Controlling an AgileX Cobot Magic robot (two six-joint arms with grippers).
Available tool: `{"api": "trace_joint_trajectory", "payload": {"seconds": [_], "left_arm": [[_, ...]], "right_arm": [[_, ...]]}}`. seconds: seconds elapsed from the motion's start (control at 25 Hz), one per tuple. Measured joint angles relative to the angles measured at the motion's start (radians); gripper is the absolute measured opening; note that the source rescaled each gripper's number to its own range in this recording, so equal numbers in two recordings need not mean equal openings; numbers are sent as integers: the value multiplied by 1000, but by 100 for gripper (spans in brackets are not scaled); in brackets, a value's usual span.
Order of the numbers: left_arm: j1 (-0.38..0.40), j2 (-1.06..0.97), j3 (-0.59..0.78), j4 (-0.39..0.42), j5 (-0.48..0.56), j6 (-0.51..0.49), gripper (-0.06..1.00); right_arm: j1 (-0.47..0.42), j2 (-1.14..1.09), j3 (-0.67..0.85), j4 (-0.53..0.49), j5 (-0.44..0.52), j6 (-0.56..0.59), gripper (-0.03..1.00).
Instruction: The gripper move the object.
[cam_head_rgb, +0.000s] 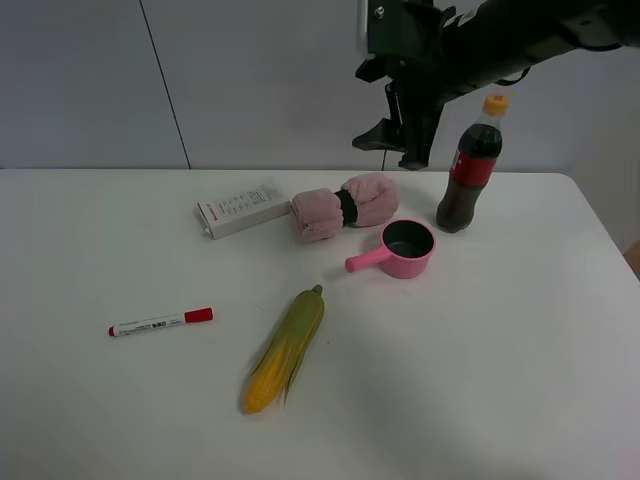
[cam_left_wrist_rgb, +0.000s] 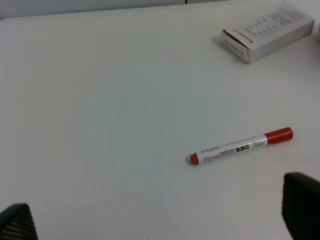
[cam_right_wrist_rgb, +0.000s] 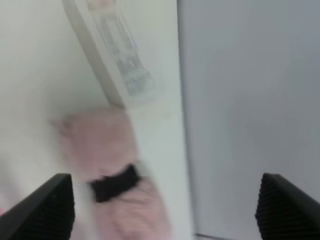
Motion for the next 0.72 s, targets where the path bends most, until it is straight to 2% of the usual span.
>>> {"api": "trace_joint_trajectory", "payload": {"seconds": [0.2,0.4,0.56,0.72], "left_arm": [[0,0,0,0,0,0,100],[0,0,0,0,0,0,100],[0,0,0,0,0,0,100],[0,0,0,0,0,0,100]], "right_arm": [[0,-149,0,-10,140,339,91],[-20,-286,0,-23,222,640,91],[-87,-386,1,-23,283,776,91],[-171,-506,56,-23,337,812,91]]}}
